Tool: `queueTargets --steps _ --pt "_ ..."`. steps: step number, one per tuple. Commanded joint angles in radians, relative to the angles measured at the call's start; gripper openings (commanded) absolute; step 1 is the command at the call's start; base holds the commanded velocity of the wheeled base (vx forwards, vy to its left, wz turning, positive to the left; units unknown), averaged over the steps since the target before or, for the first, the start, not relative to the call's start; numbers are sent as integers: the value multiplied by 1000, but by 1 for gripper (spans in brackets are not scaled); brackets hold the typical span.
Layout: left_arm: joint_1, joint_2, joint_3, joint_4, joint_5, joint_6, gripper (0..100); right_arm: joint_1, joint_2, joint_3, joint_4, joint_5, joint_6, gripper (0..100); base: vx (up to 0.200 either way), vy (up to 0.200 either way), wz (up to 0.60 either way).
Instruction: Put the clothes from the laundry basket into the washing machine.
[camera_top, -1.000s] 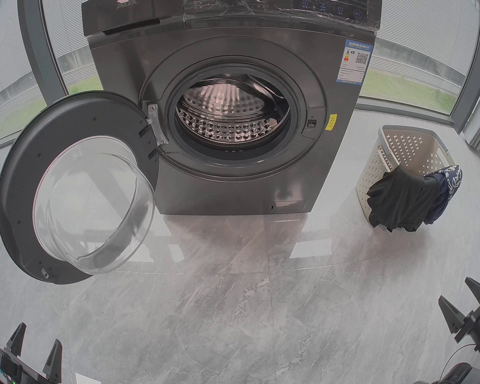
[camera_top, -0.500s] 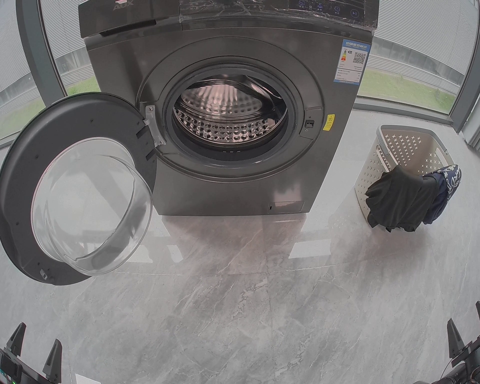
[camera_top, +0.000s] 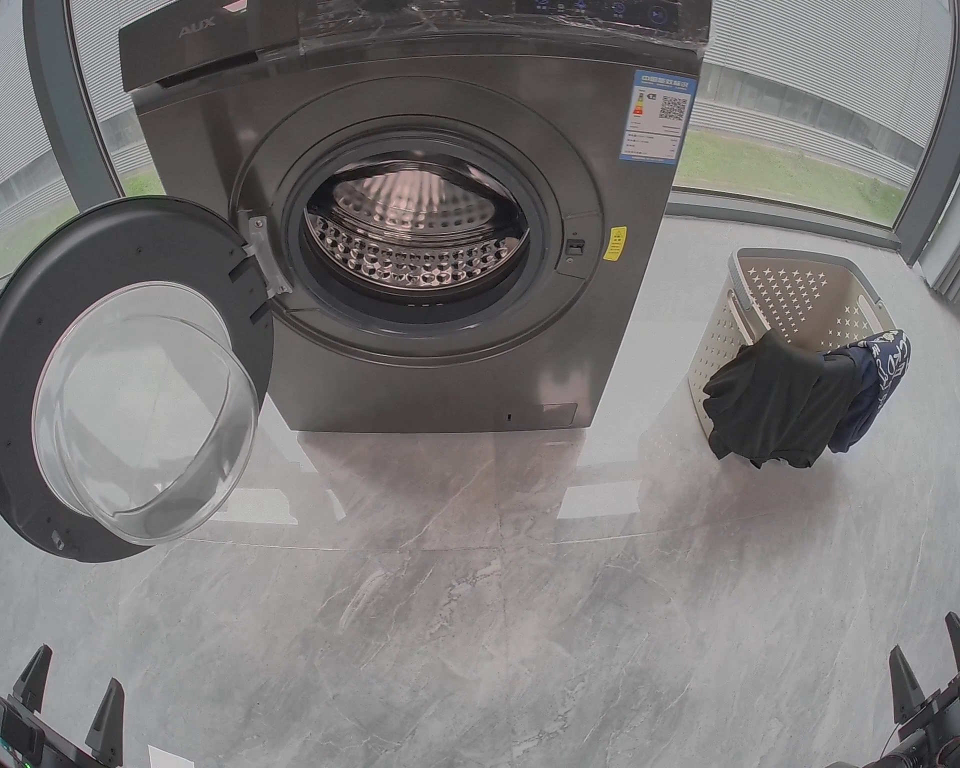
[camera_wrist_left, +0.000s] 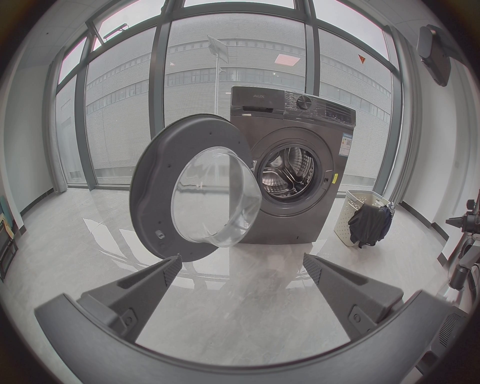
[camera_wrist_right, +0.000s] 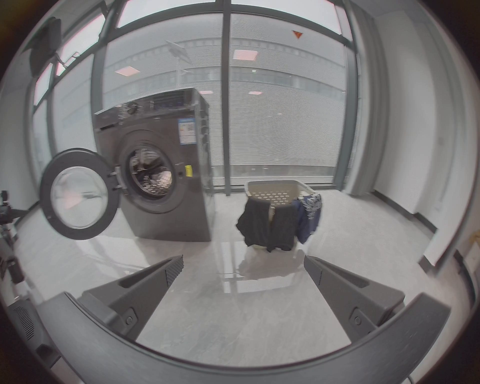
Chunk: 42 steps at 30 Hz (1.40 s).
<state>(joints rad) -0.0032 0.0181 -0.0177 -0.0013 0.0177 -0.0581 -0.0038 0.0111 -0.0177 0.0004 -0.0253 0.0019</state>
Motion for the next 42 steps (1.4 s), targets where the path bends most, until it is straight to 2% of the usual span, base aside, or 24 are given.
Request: queueTargets --steps 1,20,32,38,42 --pt "0 -9 16 0 1 0 100 -1 -5 18 1 56 -14 100 0 -200 0" --pt "0 -9 16 0 1 0 100 1 -6 18 1 53 -8 100 0 -200 0" --pt "0 -9 16 0 1 0 100 1 -6 18 1 53 -7 100 0 0 0" --pt "0 -9 16 0 1 0 100 1 -6 18 1 53 -7 100 0 -200 0" --pt "0 -9 16 0 1 0 100 1 -6 18 1 53 -7 100 0 0 0"
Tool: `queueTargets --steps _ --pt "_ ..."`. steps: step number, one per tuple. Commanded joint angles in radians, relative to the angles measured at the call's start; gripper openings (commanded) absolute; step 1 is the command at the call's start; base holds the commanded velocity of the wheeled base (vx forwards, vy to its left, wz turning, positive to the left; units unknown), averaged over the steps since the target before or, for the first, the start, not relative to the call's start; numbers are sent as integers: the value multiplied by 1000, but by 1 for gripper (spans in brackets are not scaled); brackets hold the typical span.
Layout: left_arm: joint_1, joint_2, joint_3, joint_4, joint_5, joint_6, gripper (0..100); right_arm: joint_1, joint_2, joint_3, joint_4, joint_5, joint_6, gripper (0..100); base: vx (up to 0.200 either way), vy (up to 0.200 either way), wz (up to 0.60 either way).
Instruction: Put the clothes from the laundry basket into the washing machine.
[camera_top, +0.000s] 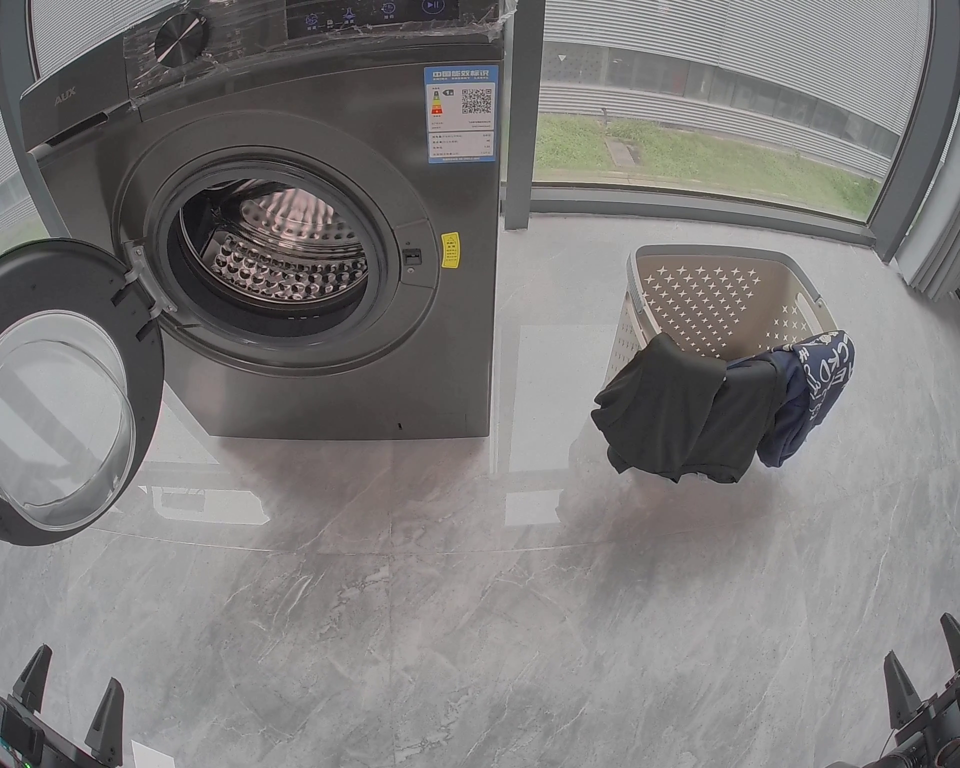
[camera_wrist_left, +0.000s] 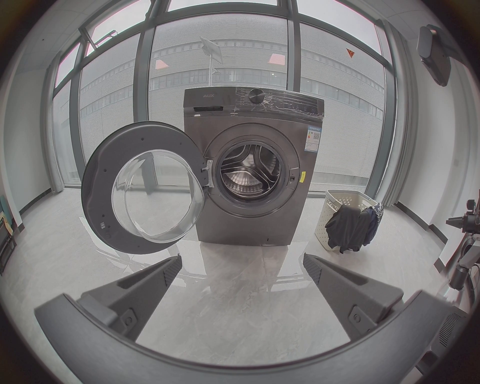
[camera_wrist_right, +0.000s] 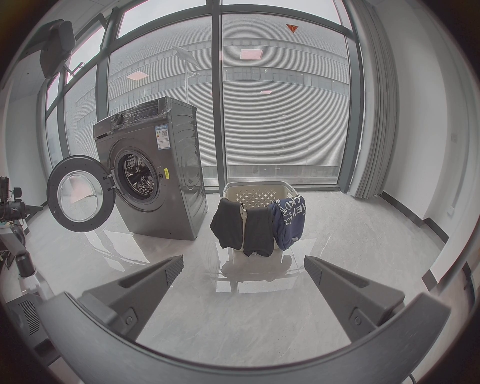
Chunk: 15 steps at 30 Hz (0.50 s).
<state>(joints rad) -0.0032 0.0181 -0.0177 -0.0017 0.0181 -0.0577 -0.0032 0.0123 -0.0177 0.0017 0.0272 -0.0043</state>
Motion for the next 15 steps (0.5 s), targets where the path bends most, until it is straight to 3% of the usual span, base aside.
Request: queueTargets --steps 1,5,15 --pt "0 -9 16 -1 0 -1 100 0 -8 18 0 0 0 100 0 0 0" --pt "0 -9 16 0 0 -1 100 0 -8 18 0 0 -2 100 0 0 0" --pt "0 -9 16 0 0 -1 100 0 -8 18 0 0 -2 100 0 -200 0"
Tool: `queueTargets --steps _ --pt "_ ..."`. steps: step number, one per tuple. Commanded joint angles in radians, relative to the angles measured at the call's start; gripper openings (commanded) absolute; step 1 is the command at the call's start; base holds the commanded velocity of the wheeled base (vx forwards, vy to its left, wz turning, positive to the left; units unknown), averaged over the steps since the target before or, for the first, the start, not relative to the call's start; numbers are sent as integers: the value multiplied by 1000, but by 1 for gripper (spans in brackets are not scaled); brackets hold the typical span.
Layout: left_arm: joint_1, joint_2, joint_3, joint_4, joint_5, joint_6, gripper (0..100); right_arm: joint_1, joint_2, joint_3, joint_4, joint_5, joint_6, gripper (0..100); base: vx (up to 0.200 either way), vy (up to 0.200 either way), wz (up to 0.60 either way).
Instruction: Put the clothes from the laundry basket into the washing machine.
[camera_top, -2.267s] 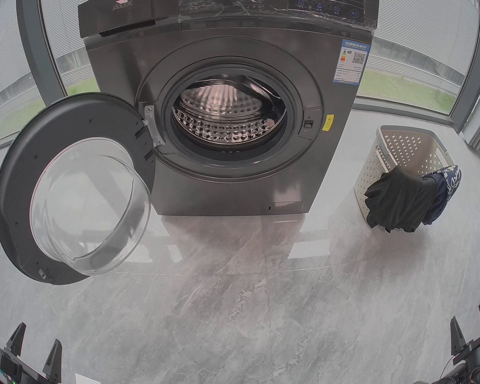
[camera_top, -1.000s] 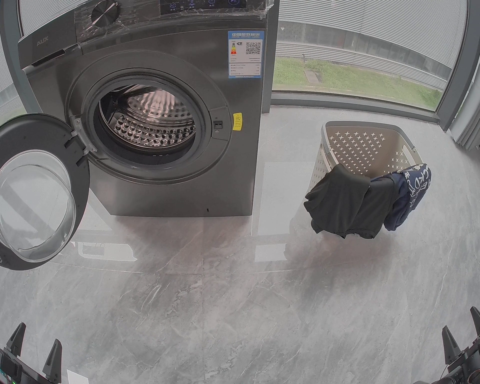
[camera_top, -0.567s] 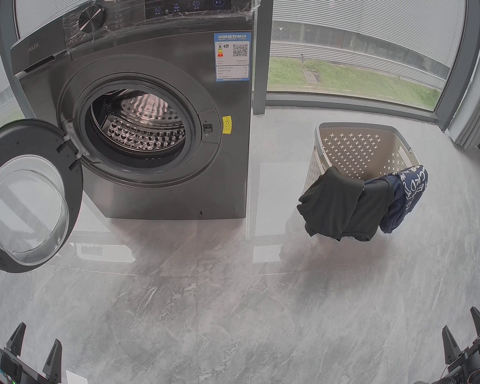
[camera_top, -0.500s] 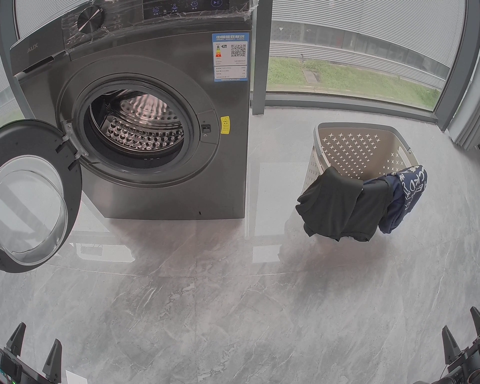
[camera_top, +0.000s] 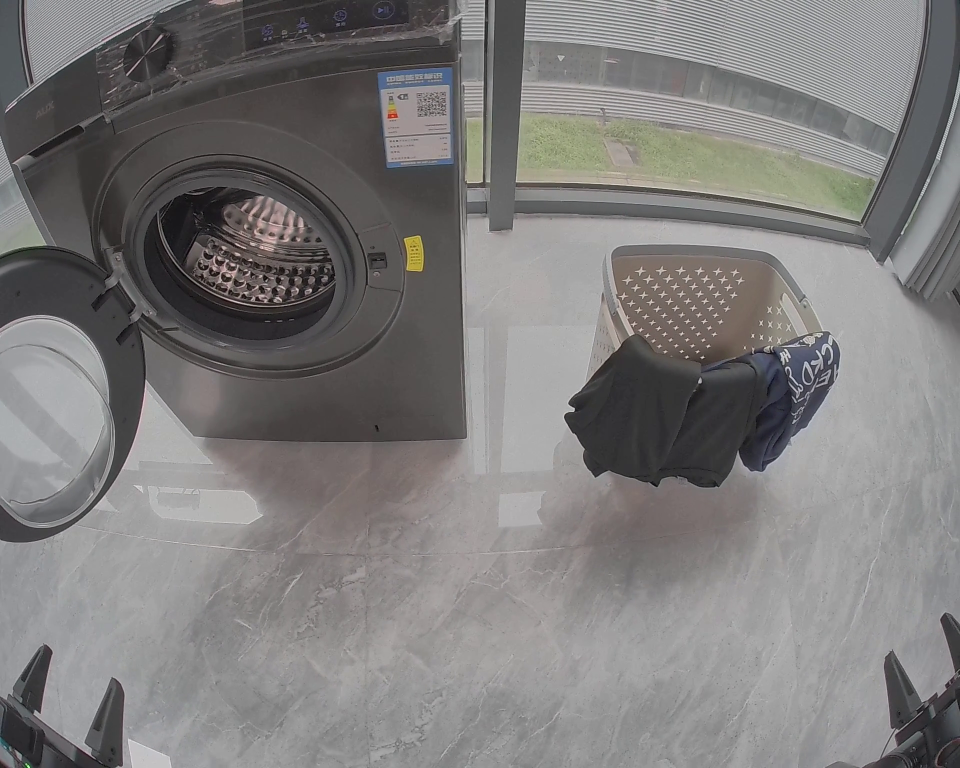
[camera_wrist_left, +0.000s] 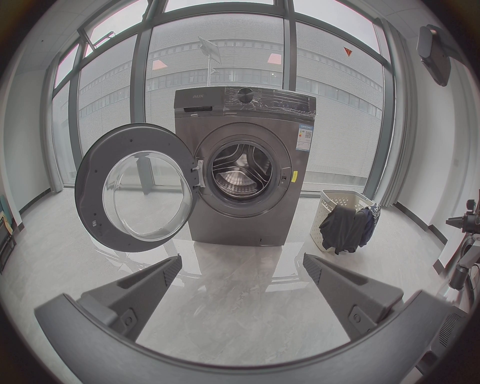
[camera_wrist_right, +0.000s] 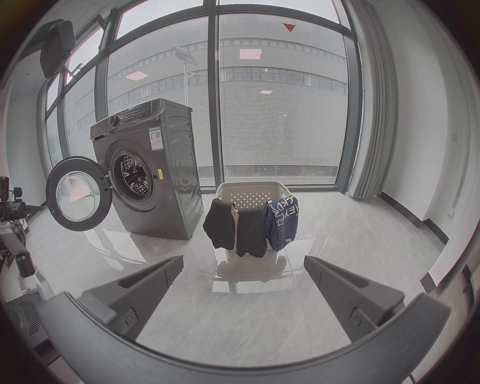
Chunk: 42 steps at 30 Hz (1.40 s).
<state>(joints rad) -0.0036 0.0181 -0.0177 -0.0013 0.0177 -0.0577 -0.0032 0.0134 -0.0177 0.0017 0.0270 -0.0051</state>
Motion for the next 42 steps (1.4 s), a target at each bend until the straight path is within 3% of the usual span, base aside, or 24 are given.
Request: queueTargets --steps 1,13,25,34,42 --pt "1 -9 16 0 1 1 100 0 -9 18 0 1 1 100 0 -200 0" --pt "1 -9 16 0 1 -1 100 0 -9 18 0 1 1 100 0 -50 0" --pt "1 -9 16 0 1 -1 100 0 -9 18 0 1 -1 100 0 -200 0" --pt "1 -9 16 0 1 1 100 0 -9 18 0 1 -1 100 0 0 0" --pt "2 -9 16 0 5 1 100 0 -9 18 0 1 -1 100 200 0 0"
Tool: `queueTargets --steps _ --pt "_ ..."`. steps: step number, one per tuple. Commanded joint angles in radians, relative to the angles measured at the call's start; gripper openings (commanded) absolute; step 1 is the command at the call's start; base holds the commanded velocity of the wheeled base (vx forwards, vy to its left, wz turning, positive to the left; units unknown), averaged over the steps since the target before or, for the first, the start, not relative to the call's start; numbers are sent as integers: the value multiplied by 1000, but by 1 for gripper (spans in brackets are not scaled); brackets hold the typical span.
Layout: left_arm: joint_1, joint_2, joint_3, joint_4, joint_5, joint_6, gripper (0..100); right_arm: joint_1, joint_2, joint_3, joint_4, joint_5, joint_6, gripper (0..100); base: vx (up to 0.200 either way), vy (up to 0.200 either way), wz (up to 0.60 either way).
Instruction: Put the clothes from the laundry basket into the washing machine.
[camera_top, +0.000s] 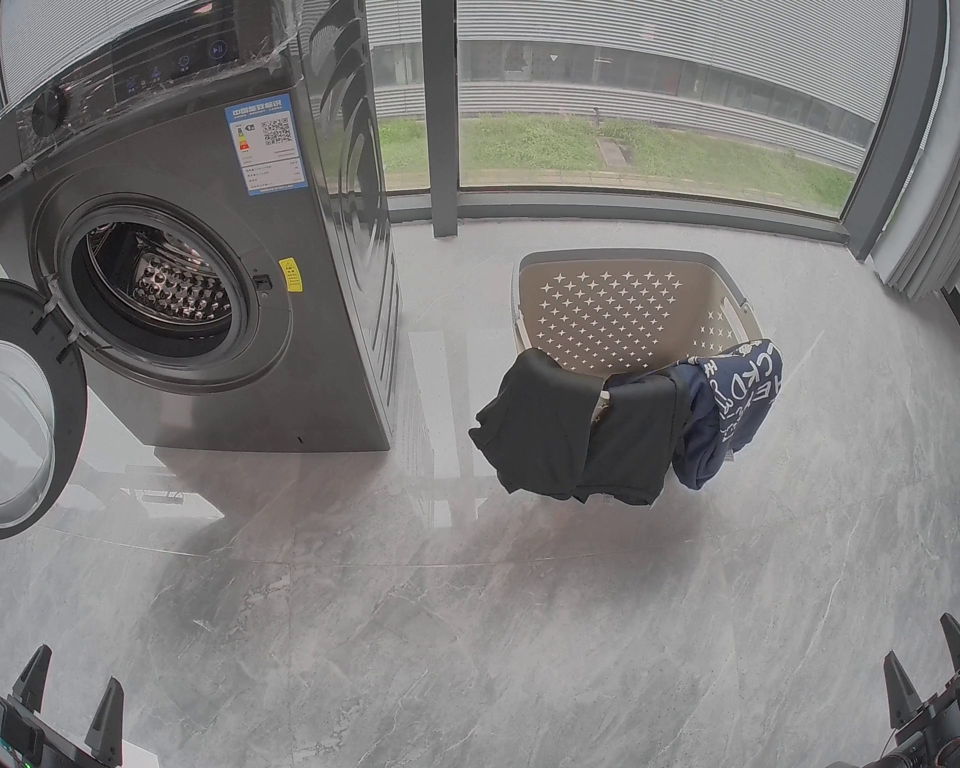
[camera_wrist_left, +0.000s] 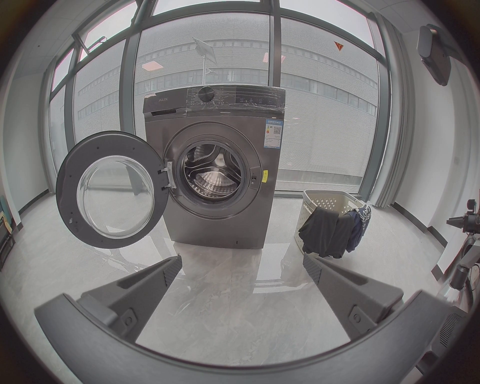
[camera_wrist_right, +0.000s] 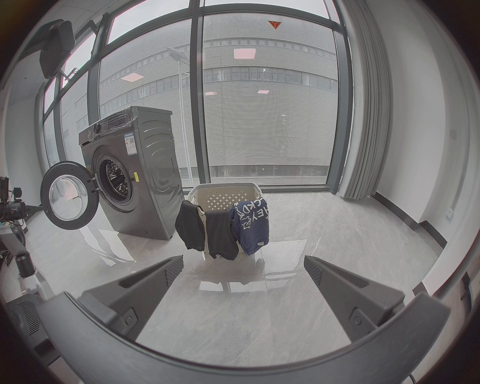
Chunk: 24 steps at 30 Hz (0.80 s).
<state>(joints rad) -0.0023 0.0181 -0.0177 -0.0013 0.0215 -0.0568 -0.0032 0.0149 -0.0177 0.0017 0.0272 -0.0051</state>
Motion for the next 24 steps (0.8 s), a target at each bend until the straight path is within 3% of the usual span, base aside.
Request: queueTargets --steps 1,4,13,24 --pt "1 -9 16 0 2 0 100 0 -10 18 0 0 -1 100 200 0 0" --pt "-1 -9 16 0 2 0 100 0 -10 18 0 0 -1 100 200 0 0" --pt "-1 -9 16 0 3 0 100 0 -10 18 0 0 -1 100 0 0 0" --pt "1 -9 16 0 3 0 100 0 -10 18 0 0 -1 100 0 -200 0"
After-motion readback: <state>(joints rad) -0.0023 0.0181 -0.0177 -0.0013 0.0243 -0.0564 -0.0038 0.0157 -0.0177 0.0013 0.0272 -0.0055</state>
